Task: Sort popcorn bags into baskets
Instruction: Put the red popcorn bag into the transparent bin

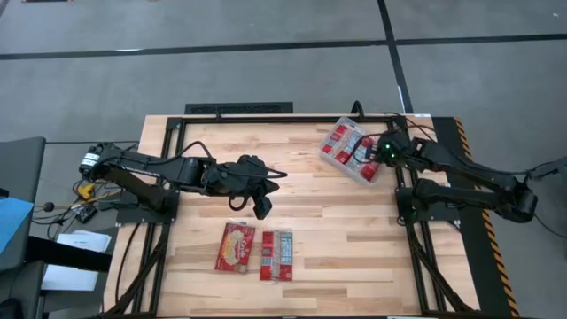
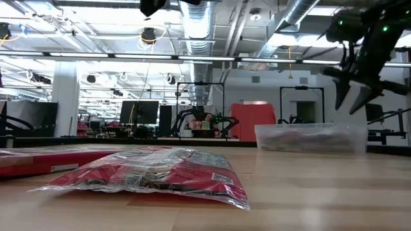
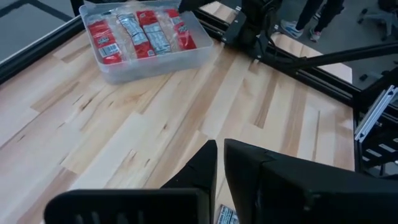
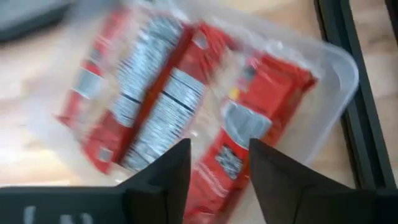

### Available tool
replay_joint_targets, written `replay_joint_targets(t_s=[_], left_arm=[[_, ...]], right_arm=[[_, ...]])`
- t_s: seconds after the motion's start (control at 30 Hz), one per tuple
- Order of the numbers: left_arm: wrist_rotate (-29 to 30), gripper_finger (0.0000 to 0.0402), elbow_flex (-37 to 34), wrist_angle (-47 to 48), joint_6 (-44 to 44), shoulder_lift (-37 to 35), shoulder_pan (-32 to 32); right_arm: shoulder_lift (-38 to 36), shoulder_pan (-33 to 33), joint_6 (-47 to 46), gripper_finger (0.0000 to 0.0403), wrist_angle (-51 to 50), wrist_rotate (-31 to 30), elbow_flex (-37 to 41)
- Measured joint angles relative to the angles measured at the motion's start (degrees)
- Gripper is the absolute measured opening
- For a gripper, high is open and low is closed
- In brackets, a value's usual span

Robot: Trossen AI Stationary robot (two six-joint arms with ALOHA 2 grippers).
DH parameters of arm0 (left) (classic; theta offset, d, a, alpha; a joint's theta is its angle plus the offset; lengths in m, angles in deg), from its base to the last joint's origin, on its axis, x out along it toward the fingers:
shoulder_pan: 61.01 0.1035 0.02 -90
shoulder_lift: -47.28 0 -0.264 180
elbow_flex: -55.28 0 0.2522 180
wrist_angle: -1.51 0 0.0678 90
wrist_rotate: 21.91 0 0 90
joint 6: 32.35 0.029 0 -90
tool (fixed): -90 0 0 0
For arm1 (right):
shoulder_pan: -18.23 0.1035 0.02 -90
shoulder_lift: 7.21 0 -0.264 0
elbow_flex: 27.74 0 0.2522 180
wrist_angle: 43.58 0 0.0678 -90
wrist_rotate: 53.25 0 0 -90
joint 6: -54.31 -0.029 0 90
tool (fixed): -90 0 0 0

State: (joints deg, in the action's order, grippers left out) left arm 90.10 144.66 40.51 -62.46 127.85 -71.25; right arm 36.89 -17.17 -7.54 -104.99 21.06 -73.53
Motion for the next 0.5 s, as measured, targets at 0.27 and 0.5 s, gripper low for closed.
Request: replay_joint_targets(t_s=[0.27, 0.5], left_arm=[[-0.1, 0.0022, 0.0, 1.0, -1.0, 0.0, 0.0], [1.2, 0.0022, 0.0, 1.1, -1.2, 0.0, 0.0]], right_arm=[[2.1, 2.9, 0.9, 0.0164, 1.1, -2.0, -1.5], [9.9, 3.1, 3.0, 0.0122, 1.2, -3.9, -1.4]])
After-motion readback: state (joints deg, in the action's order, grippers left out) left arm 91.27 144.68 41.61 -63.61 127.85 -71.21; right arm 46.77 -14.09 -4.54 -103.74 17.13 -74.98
